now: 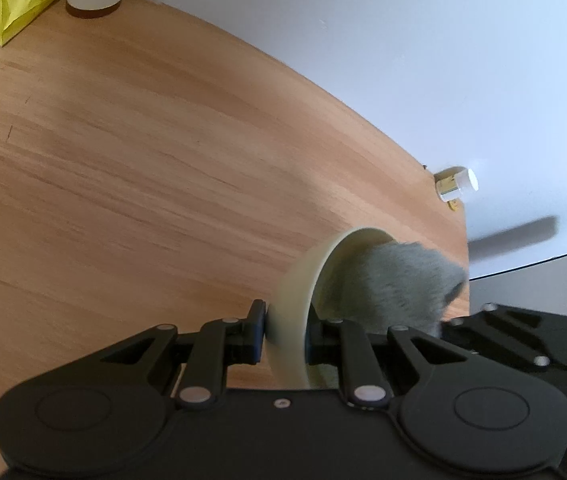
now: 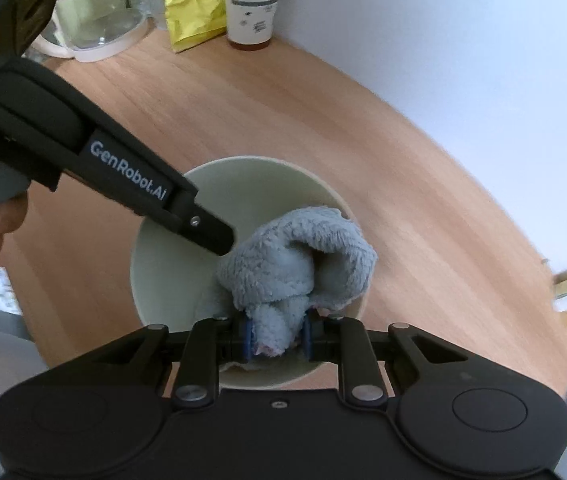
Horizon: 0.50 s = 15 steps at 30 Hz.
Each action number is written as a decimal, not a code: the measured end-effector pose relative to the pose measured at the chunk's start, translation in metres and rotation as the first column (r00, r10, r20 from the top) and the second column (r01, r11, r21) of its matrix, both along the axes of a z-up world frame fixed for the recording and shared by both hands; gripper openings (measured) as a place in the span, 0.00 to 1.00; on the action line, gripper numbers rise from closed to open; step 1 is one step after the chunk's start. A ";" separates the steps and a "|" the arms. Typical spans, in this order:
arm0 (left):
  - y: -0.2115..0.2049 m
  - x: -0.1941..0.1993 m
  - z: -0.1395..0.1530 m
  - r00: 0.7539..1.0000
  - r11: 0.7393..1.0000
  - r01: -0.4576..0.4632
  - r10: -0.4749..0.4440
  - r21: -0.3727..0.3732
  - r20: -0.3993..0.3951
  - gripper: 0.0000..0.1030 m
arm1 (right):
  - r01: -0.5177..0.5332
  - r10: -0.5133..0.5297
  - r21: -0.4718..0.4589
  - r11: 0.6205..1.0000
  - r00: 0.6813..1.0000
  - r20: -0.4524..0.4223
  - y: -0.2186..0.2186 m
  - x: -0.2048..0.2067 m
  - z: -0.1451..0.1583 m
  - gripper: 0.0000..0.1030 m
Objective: Clean bowl
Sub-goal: 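Lift the towel out of the bowl with the right tool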
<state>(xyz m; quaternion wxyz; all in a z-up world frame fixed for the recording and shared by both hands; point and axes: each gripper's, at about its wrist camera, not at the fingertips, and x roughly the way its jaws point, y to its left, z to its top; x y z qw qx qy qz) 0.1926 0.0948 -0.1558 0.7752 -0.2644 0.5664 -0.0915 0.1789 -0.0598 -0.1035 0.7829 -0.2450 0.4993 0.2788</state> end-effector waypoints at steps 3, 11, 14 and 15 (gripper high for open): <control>-0.004 0.003 -0.004 1.000 1.000 0.003 -0.003 0.013 -0.003 0.16 | 0.013 -0.012 -0.017 1.000 0.999 0.047 -0.001 -0.007 0.010 0.22; -0.003 0.008 -0.025 0.999 1.000 -0.024 0.024 0.012 -0.038 0.16 | 0.125 -0.131 0.057 0.991 0.985 0.115 -0.044 -0.014 0.045 0.22; -0.002 0.010 -0.035 0.998 0.999 -0.034 0.034 0.012 -0.046 0.16 | 0.201 -0.212 0.097 0.975 0.971 0.112 -0.069 -0.010 0.052 0.22; -0.002 0.011 -0.037 0.998 0.999 -0.036 0.037 0.014 -0.048 0.16 | 0.233 -0.245 0.110 0.966 0.963 0.110 -0.077 -0.006 0.050 0.22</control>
